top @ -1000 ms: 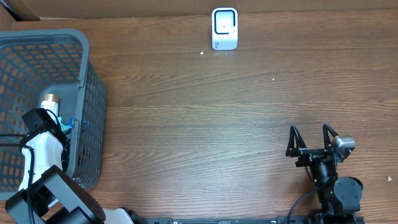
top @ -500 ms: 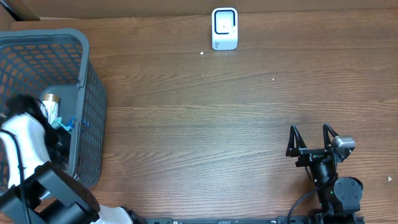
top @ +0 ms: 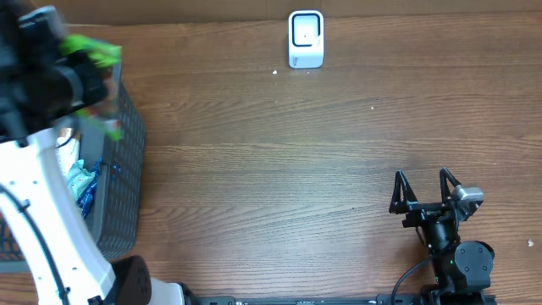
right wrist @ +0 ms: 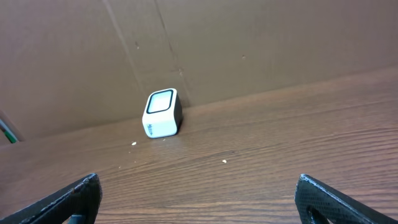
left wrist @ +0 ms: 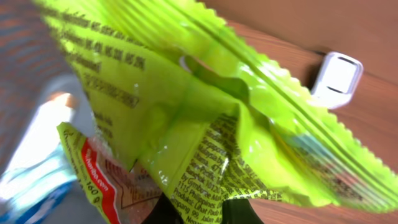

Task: Scan the item barcode
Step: 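Lift the green bag out and drop it on the table center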

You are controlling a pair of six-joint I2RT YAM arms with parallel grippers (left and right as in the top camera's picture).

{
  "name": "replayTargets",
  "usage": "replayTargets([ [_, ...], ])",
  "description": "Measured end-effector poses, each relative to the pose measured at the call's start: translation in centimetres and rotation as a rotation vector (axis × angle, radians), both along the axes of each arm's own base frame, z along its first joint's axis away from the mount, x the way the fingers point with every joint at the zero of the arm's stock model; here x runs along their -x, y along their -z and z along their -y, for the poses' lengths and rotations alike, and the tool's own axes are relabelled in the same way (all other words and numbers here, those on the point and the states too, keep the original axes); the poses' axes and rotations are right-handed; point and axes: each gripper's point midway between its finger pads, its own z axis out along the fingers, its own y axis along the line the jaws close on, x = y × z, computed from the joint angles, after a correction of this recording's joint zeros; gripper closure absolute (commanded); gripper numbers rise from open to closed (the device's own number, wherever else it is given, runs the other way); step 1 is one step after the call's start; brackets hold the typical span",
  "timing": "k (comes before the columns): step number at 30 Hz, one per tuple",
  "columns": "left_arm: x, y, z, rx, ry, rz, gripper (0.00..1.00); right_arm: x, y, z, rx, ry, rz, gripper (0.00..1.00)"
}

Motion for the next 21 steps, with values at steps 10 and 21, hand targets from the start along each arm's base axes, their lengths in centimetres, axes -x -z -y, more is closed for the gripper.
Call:
replayTargets([
  [10, -3.0, 17.7, 15.7, 0.055, 0.021, -0.425, 0.96, 0.0, 0.0, 0.0, 0.0, 0.0, 0.0, 0.0],
  [21, -1.6, 32.3, 19.8, -0.012, 0.026, -0.686, 0.65, 0.0, 0.0, 0.0, 0.0, 0.0, 0.0, 0.0],
])
